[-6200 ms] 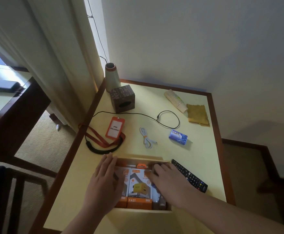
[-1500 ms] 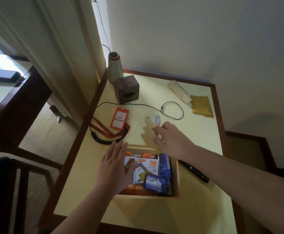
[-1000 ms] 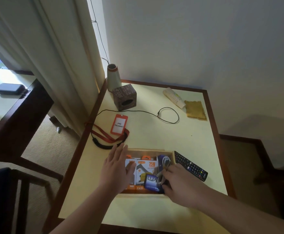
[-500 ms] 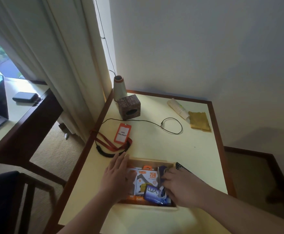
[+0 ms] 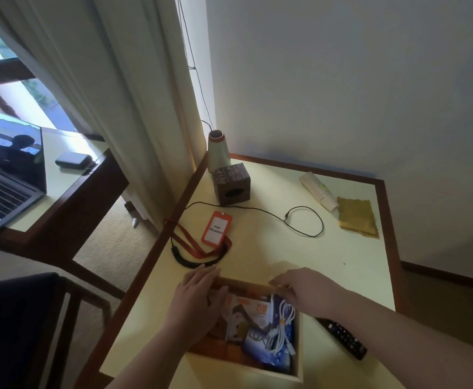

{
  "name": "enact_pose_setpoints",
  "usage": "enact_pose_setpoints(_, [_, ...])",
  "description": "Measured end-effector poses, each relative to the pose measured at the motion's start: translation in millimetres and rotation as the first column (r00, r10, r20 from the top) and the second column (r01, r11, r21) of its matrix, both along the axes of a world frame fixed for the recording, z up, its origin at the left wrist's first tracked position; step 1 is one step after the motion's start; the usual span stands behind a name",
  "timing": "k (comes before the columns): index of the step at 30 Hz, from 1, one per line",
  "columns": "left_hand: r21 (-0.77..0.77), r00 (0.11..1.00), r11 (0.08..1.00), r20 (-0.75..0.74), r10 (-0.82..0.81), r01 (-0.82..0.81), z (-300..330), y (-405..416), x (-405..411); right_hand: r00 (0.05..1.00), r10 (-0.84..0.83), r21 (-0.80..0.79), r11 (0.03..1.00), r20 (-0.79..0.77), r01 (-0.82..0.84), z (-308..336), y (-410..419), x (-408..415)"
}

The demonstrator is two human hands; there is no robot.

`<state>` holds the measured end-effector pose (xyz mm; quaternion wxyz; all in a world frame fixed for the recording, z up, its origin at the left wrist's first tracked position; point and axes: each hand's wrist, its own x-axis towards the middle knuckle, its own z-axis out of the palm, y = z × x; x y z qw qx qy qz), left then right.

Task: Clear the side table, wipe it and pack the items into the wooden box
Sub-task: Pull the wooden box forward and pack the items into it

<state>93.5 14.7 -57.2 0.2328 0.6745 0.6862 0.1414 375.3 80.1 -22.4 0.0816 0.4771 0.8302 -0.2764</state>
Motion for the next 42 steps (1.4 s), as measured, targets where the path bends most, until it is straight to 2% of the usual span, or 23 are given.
enact_pose_setpoints(5, [0.004, 0.999, 1.000, 0.016, 0.030, -0.030, 13, 23, -4, 0.995, -0.103, -0.258, 0.961, 0.008, 0.102, 9, 28, -8])
enact_pose_setpoints(7, [-0.035, 0.996, 0.998, 0.064, 0.059, -0.057, 17, 32, -8, 0.988, -0.142, -0.313, 0.938, 0.051, 0.151, 11, 39, -8])
enact_pose_setpoints(11, [-0.166, 0.924, 0.955, 0.258, 0.282, -0.245, 12, 63, -22, 0.961, -0.236, -0.249, 0.931, 0.146, 0.267, 9, 61, -8])
enact_pose_setpoints(13, [-0.273, 0.860, 0.903, 0.307, 0.408, -0.331, 2, 84, -35, 0.949, -0.256, -0.212, 0.933, 0.182, 0.292, 10, 67, -8])
enact_pose_setpoints(14, [-0.334, 0.857, 0.885, 0.292, 0.425, -0.325, -3, 93, -42, 0.944, -0.265, -0.201, 0.932, 0.195, 0.303, 9, 70, -9])
enact_pose_setpoints(15, [-0.369, 0.895, 0.885, 0.229, 0.382, -0.283, -12, 100, -51, 0.939, -0.278, -0.192, 0.929, 0.204, 0.317, 7, 73, -9])
enact_pose_setpoints(17, [-0.378, 0.989, 0.918, 0.037, 0.143, -0.119, -29, 109, -69, 0.931, -0.302, -0.175, 0.925, 0.207, 0.339, 3, 75, -12])
enact_pose_setpoints(19, [-0.360, 0.994, 0.933, -0.109, -0.015, -0.025, -40, 109, -80, 0.927, -0.311, -0.183, 0.919, 0.209, 0.349, 0, 75, -15])
enact_pose_setpoints(22, [-0.272, 0.982, 0.961, -0.165, -0.095, 0.047, -45, 102, -86, 0.928, -0.306, -0.211, 0.913, 0.213, 0.349, -5, 72, -23])
enact_pose_setpoints(26, [-0.139, 0.896, 0.972, -0.382, -0.227, 0.187, -51, 97, -83, 0.932, -0.286, -0.217, 0.918, 0.222, 0.333, -7, 67, -30])
enact_pose_setpoints(30, [-0.171, 0.767, 0.942, -0.546, -0.336, 0.290, -49, 90, -80, 0.933, -0.287, -0.202, 0.922, 0.215, 0.330, -5, 63, -34])
enact_pose_setpoints(32, [-0.174, 0.735, 0.935, -0.581, -0.350, 0.308, -45, 86, -77, 0.936, -0.294, -0.191, 0.924, 0.195, 0.330, -3, 61, -38])
enact_pose_setpoints(33, [-0.168, 0.741, 0.936, -0.574, -0.348, 0.310, -42, 85, -76, 0.937, -0.300, -0.183, 0.926, 0.180, 0.332, -1, 60, -41])
enact_pose_setpoints(35, [-0.163, 0.810, 0.949, -0.495, -0.315, 0.270, -34, 83, -76, 0.944, -0.293, -0.167, 0.934, 0.153, 0.317, 4, 58, -49])
enact_pose_setpoints(38, [-0.107, 0.956, 0.984, -0.242, -0.165, 0.143, -14, 87, -73, 0.958, -0.256, -0.137, 0.952, 0.128, 0.273, 13, 54, -65])
enact_pose_setpoints(42, [-0.030, 0.998, 0.997, 0.005, -0.066, 0.066, 23, 108, -63, 0.967, -0.250, -0.114, 0.960, 0.054, 0.255, 33, 52, -85])
